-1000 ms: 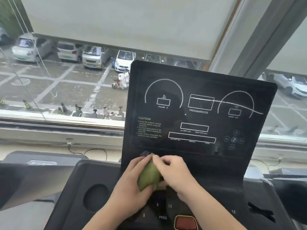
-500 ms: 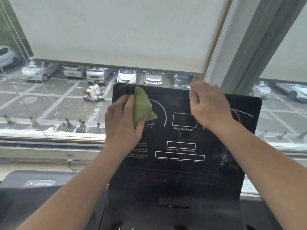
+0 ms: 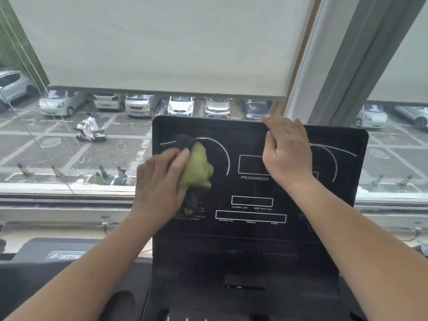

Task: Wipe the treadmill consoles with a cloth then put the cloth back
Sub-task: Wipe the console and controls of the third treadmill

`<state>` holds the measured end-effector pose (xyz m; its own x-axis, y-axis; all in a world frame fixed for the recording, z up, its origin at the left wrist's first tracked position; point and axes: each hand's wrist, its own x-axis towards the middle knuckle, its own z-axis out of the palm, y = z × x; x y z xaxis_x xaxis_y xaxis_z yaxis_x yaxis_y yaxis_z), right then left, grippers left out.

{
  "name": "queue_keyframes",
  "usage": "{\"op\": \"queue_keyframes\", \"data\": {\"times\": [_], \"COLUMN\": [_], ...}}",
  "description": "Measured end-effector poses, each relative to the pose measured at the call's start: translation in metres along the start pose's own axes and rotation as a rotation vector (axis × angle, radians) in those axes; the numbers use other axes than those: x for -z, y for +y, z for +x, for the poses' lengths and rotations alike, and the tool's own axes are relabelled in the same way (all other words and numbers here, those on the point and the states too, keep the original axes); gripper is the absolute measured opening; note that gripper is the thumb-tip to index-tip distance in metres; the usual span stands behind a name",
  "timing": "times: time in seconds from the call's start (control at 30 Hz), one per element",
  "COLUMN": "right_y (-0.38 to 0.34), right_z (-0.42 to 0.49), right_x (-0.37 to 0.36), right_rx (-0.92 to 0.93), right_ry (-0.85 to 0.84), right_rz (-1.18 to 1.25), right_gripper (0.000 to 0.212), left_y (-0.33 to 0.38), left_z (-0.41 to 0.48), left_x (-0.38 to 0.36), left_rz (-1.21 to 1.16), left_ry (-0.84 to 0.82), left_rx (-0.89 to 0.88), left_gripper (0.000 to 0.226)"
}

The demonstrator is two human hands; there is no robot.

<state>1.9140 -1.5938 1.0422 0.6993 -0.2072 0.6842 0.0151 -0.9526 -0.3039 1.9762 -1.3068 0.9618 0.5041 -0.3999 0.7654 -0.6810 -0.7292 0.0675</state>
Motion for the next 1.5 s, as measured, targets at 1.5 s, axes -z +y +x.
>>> {"op": "queue_keyframes", "data": {"times": [1.5], "right_y": [0.069], "right_z": [-0.197], "right_x": [0.040], "right_rx": [-0.384], "right_ry": [0.056], "right_rz": [0.186], "right_gripper": [0.036], "left_y": [0.234], "left_z": [-0.100], "left_x": [-0.058], "left_rz": [-0.354], "left_ry": [-0.601], "left_rx": [-0.123], "left_gripper": [0.070]}}
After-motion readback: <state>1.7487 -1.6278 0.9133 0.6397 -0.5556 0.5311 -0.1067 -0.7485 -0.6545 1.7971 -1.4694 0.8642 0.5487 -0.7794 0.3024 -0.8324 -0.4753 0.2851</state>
